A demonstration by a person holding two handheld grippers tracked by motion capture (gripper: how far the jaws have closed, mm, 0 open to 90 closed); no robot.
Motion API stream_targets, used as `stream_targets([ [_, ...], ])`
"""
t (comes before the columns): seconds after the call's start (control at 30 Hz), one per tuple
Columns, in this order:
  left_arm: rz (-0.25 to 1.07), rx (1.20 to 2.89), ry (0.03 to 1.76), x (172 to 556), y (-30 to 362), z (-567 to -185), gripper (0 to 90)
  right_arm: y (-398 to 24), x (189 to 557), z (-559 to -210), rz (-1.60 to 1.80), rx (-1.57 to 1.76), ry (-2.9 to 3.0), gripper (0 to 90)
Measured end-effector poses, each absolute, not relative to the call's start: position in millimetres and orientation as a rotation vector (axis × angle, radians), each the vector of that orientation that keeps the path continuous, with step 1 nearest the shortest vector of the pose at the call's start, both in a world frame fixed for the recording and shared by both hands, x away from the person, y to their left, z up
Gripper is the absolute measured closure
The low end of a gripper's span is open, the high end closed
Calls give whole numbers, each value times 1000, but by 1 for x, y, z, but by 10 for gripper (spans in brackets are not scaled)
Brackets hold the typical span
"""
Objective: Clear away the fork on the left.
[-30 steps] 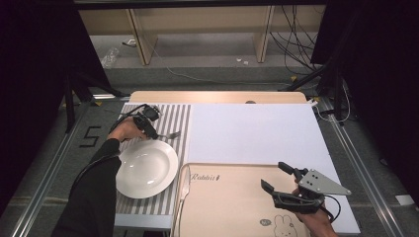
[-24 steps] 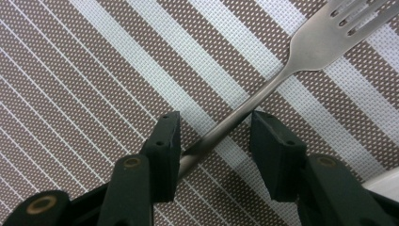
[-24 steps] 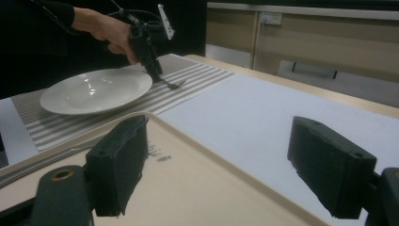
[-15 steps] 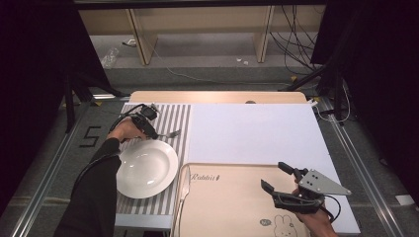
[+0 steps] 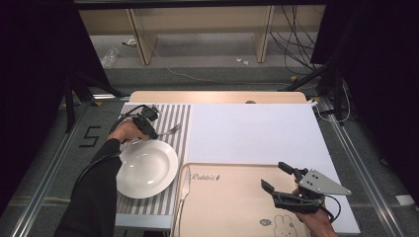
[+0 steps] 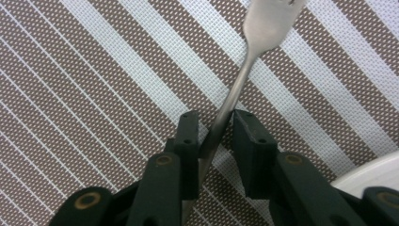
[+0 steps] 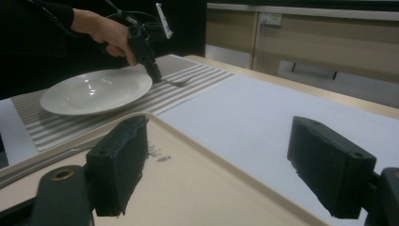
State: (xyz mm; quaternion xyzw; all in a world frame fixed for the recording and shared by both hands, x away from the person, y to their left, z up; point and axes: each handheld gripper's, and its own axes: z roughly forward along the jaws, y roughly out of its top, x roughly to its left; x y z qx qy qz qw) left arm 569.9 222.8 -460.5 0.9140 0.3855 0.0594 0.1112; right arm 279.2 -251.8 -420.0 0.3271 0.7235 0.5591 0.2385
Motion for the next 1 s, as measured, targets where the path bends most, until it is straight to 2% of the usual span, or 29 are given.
stream_targets([
  [0.3, 167, 2683, 1111, 567, 221, -461, 821, -252, 279, -420, 1532, 889, 1980, 216],
  [0.57, 165, 2631, 1146, 565, 226, -461, 833, -253, 279, -420, 1531, 895, 1982, 217],
  [0.7, 221, 2557, 1198, 566, 235, -454, 834, -252, 279, -420, 1530, 896, 1981, 217],
  [0.87, 352, 2436, 1275, 567, 245, -435, 835, -252, 280, -420, 1529, 896, 1981, 217],
  [1.0, 389, 2315, 1304, 567, 248, -416, 835, -252, 279, -420, 1529, 899, 1981, 216],
])
